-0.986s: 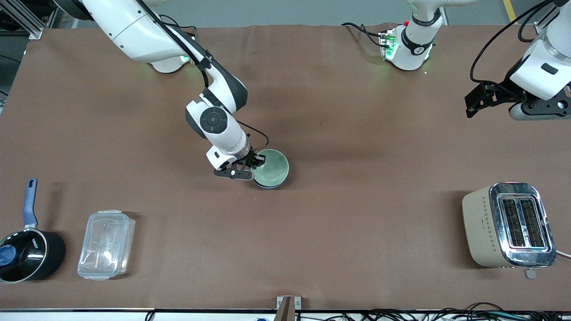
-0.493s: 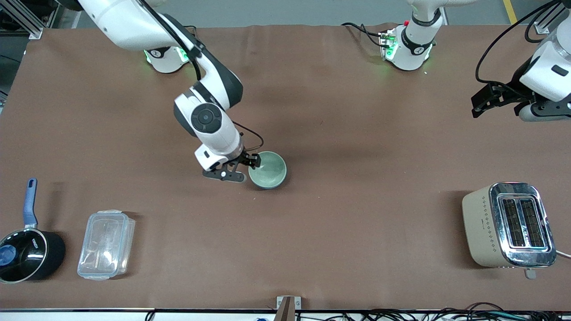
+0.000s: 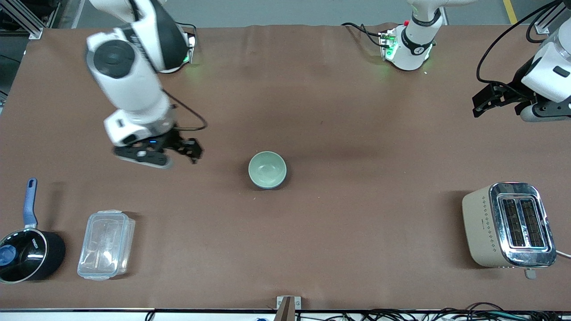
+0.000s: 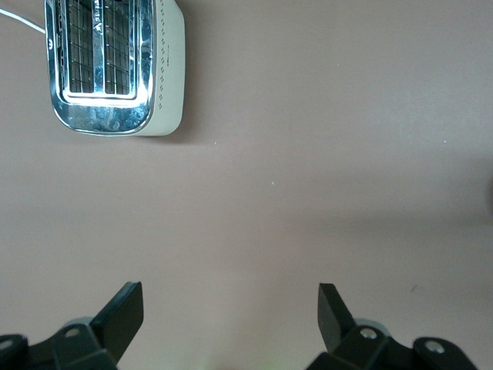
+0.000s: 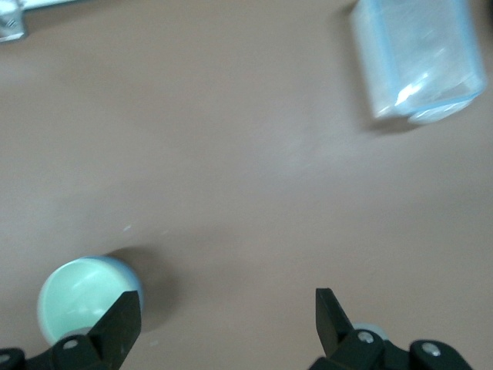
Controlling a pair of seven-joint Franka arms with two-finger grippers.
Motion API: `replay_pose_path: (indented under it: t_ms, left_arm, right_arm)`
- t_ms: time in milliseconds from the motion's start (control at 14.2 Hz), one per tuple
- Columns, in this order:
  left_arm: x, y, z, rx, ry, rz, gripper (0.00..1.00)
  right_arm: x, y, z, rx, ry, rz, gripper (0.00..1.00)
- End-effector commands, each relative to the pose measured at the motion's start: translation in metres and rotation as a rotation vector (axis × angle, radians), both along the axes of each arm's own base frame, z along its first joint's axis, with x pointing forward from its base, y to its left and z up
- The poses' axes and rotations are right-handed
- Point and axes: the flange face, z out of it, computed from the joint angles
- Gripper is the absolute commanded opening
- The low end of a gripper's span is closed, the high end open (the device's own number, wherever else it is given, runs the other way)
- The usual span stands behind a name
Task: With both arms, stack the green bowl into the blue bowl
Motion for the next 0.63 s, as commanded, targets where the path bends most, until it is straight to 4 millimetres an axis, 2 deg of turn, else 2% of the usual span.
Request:
replay_pose_path:
  t_ms: [0, 211, 282, 352, 493, 563]
  left_arm:
    - [-0.006, -0.005, 0.003, -0.018, 0.007, -0.014, 1.00]
    - [-0.006, -0.009, 0.002, -0.018, 0.008, -0.017, 1.00]
    - [-0.006, -0.009, 0.002, -0.018, 0.008, -0.017, 1.00]
    - [-0.006, -0.009, 0.002, -0.018, 0.008, -0.018, 1.00]
    - [-0.006, -0.008, 0.003, -0.015, 0.007, -0.026, 1.00]
    - [-0.006, -0.008, 0.004, -0.015, 0.005, -0.029, 1.00]
  right_arm:
    - [0.002, -0.070, 0.020, -0.046, -0.001, 0.027, 1.00]
    - [-0.002, -0.131, 0.055, 0.015, -0.017, -0.064, 1.00]
    - [-0.003, -0.143, 0.064, 0.019, 0.010, -0.064, 1.00]
    - [-0.006, -0.163, 0.087, 0.048, 0.039, -0.063, 1.00]
    - [-0.014, -0.191, 0.120, 0.047, 0.082, 0.071, 1.00]
    - [-0.016, -0.199, 0.127, 0.040, 0.090, 0.124, 1.00]
